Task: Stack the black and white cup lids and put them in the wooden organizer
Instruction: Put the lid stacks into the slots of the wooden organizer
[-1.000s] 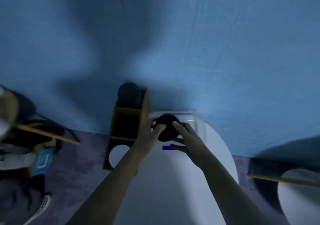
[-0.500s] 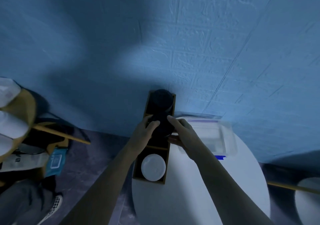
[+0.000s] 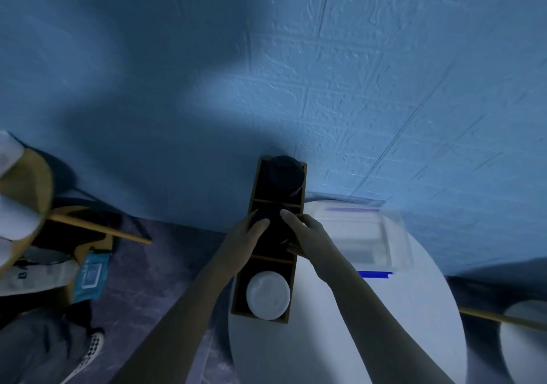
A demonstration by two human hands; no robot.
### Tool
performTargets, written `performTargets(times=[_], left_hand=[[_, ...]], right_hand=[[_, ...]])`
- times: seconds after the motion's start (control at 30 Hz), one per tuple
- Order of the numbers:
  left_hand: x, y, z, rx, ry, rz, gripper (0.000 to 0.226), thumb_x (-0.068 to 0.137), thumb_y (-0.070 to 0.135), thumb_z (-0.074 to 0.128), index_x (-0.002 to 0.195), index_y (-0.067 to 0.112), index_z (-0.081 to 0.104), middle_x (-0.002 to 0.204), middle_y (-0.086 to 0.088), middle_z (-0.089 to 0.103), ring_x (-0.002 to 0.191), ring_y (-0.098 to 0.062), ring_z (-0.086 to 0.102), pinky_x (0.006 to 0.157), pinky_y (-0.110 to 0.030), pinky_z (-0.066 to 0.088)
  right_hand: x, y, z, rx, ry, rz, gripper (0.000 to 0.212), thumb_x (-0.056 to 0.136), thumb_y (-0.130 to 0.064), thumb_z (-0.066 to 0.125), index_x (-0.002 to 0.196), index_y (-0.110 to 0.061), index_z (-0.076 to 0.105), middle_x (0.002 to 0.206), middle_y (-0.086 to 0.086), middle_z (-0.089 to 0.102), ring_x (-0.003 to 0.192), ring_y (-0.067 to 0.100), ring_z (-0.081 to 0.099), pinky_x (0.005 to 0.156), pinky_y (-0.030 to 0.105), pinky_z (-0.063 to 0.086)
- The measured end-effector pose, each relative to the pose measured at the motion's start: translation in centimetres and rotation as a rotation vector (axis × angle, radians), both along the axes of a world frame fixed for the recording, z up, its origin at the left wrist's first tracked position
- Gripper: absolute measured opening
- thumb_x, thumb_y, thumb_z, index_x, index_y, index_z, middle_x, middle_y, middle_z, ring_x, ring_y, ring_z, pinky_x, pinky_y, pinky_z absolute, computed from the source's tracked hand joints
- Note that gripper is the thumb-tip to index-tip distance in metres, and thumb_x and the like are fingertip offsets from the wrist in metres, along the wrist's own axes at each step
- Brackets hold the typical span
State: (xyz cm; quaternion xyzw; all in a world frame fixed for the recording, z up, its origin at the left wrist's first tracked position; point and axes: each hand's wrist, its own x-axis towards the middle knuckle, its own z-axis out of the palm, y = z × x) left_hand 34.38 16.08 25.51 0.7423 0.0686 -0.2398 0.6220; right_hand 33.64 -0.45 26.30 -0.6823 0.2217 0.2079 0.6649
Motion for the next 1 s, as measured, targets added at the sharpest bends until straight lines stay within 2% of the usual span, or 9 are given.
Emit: performTargets(times=[0.07, 0.13, 0.27, 0.37, 0.47, 0.57, 0.77, 0.87, 1.0], left_hand=[[-0.3, 0.1, -0.7, -0.024, 0.022, -0.017, 0.023, 0.106, 0.027, 0.049, 0.109, 0.048, 0.056, 0.111, 0.021, 0.065, 0.096, 0.012, 0.063, 0.082, -0.017, 0.048], [-0.6, 0.4, -1.5, -0.051, 0.050, -0.014, 0.023, 0.106, 0.029, 0.050, 0.115, 0.049, 0.055, 0.118, 0.019, 0.064, 0.107, 0.005, 0.062, 0.087, -0.022, 0.049], [-0.8, 0.8, -3.0, -0.007, 0.009, 0.001, 0.023, 0.097, 0.049, 0.056, 0.119, 0.052, 0.059, 0.122, 0.016, 0.069, 0.116, -0.002, 0.063, 0.100, -0.030, 0.049], [-0.8, 0.8, -3.9, 0.051, -0.014, -0.027, 0.042, 0.087, 0.063, 0.054, 0.128, 0.050, 0.057, 0.125, 0.013, 0.068, 0.119, -0.006, 0.062, 0.106, -0.038, 0.049], [-0.7, 0.5, -4.4, 0.110, -0.074, -0.008, 0.055, 0.091, 0.058, 0.052, 0.139, 0.033, 0.056, 0.123, 0.009, 0.069, 0.115, -0.008, 0.064, 0.103, -0.039, 0.052], [-0.6, 0.2, -4.7, 0.192, -0.093, 0.012, 0.049, 0.100, 0.050, 0.054, 0.142, 0.025, 0.055, 0.123, 0.006, 0.069, 0.114, -0.011, 0.064, 0.101, -0.039, 0.052], [-0.5, -0.4, -5.5, 0.347, -0.094, 0.023, 0.044, 0.104, 0.042, 0.050, 0.143, 0.024, 0.054, 0.127, 0.003, 0.067, 0.116, -0.018, 0.063, 0.099, -0.041, 0.053], [-0.8, -0.8, -5.4, 0.433, -0.131, 0.005, 0.047, 0.105, 0.036, 0.051, 0.150, 0.022, 0.047, 0.140, 0.003, 0.059, 0.128, -0.018, 0.055, 0.104, -0.030, 0.044], [-1.0, -1.0, -5.6, 0.466, -0.168, -0.038, 0.053, 0.103, 0.029, 0.056, 0.154, 0.024, 0.039, 0.150, 0.001, 0.052, 0.135, -0.018, 0.050, 0.110, -0.033, 0.041]], right_hand=[[0.2, -0.1, -0.4, -0.079, -0.028, 0.047, 0.038, 0.090, -0.055, 0.067, 0.108, -0.022, 0.070, 0.098, 0.005, 0.077, 0.095, 0.025, 0.074, 0.095, 0.049, 0.057], [0.3, -0.2, -0.7, -0.166, -0.047, 0.109, 0.037, 0.089, -0.059, 0.065, 0.100, -0.024, 0.073, 0.089, 0.003, 0.077, 0.089, 0.022, 0.073, 0.092, 0.048, 0.058], [0.4, -0.3, -0.6, -0.394, -0.115, 0.229, 0.041, 0.096, -0.057, 0.056, 0.091, -0.019, 0.073, 0.072, -0.003, 0.069, 0.071, 0.013, 0.064, 0.068, 0.029, 0.049], [0.5, -0.5, -0.8, -0.512, -0.125, 0.247, 0.039, 0.097, -0.056, 0.055, 0.097, -0.022, 0.074, 0.079, -0.004, 0.072, 0.076, 0.010, 0.064, 0.067, 0.027, 0.046], [0.6, -0.7, -1.4, -0.565, -0.133, 0.248, 0.037, 0.097, -0.058, 0.054, 0.093, -0.025, 0.073, 0.073, -0.009, 0.068, 0.072, 0.009, 0.063, 0.066, 0.028, 0.047], [0.5, -0.6, -2.0, -0.608, -0.132, 0.278, 0.034, 0.099, -0.052, 0.054, 0.089, -0.022, 0.068, 0.069, -0.011, 0.062, 0.065, 0.004, 0.058, 0.057, 0.021, 0.036], [0.3, -0.6, -2.5, -0.732, -0.199, 0.318, 0.030, 0.103, -0.042, 0.052, 0.115, -0.021, 0.069, 0.085, -0.009, 0.065, 0.066, 0.000, 0.053, 0.056, 0.016, 0.032], [0.0, -0.8, -2.9, -0.782, -0.232, 0.345, 0.028, 0.103, -0.038, 0.053, 0.120, -0.023, 0.069, 0.097, -0.005, 0.071, 0.075, 0.008, 0.058, 0.062, 0.019, 0.038], [-0.2, -0.6, -3.5, -0.746, -0.226, 0.313, 0.029, 0.104, -0.037, 0.052, 0.122, -0.021, 0.068, 0.097, -0.006, 0.072, 0.081, 0.012, 0.067, 0.067, 0.020, 0.047]])
